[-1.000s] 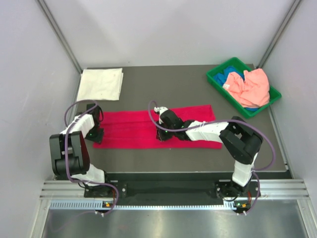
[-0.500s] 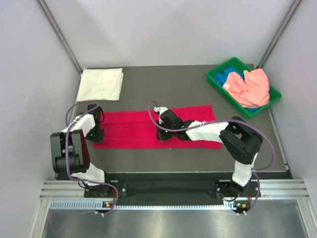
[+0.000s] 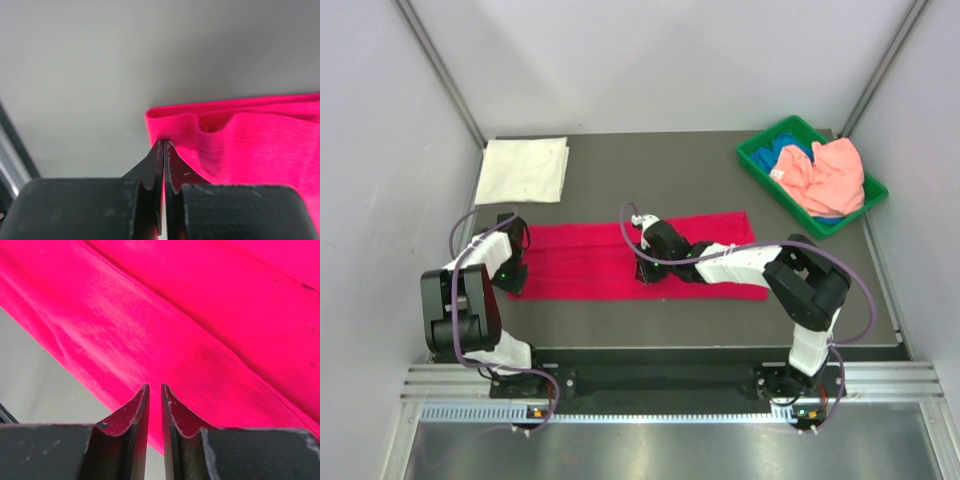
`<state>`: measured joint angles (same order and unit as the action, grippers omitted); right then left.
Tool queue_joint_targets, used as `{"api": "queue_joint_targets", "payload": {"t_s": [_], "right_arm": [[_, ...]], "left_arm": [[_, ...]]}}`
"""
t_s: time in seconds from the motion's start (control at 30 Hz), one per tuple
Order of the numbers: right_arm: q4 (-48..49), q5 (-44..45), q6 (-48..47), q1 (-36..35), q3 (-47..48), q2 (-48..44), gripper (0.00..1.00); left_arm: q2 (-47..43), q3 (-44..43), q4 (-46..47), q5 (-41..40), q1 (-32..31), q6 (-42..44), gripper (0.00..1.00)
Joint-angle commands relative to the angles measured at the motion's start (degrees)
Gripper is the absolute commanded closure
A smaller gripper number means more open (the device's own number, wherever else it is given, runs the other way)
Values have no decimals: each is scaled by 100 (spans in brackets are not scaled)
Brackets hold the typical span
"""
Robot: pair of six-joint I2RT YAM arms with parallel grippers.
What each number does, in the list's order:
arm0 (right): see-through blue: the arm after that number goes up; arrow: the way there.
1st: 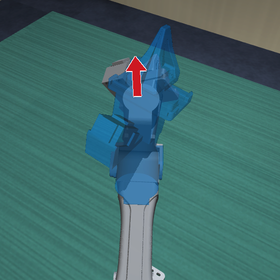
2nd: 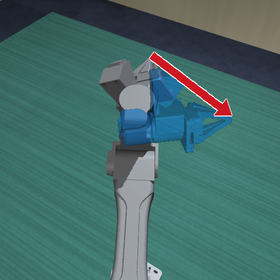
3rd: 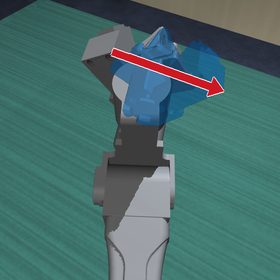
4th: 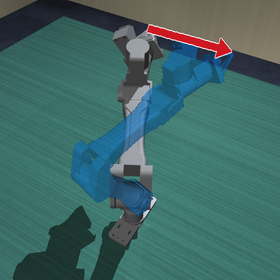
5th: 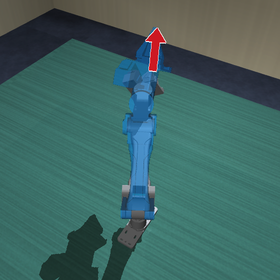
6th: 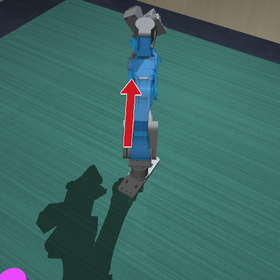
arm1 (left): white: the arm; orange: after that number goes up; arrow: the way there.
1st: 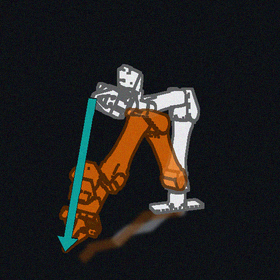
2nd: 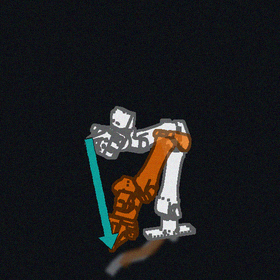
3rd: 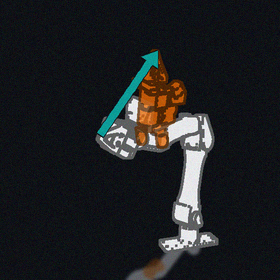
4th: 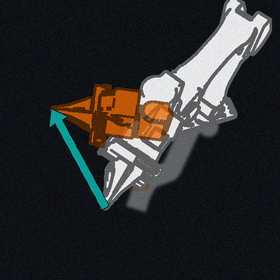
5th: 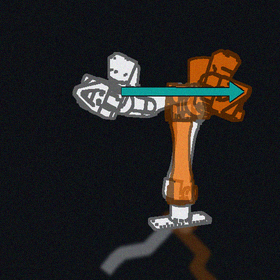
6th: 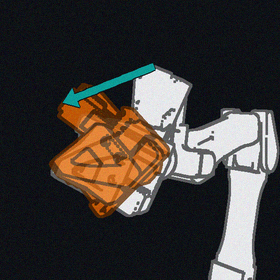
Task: Fold and stack the t-shirts
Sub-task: Fold the tshirt
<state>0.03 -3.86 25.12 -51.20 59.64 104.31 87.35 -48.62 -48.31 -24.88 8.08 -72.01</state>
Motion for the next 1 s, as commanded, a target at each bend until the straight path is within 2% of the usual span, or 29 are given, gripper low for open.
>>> {"api": "queue_joint_targets", "payload": {"t_s": [0.0, 0.23, 0.33, 0.47, 0.53, 0.97], "right_arm": [[225, -54, 19, 58, 31, -16, 84], [234, -62, 19, 75, 13, -16, 84], [234, -63, 27, 66, 22, -16, 84], [225, -54, 19, 66, 39, 1, 84], [234, -62, 19, 66, 48, 28, 84], [173, -54, -7, 75, 145, 116, 84]], "left_arm": [[-183, 98, -398, -307, -17, -147, 100], [-298, 151, -372, -368, -43, -147, 100], [-394, 72, 30, -176, -34, 159, 100], [-360, -51, 120, 132, -34, 249, 83], [-307, -51, 147, 264, -43, 240, 77], [168, -77, 560, 476, -78, 135, 74]]}}
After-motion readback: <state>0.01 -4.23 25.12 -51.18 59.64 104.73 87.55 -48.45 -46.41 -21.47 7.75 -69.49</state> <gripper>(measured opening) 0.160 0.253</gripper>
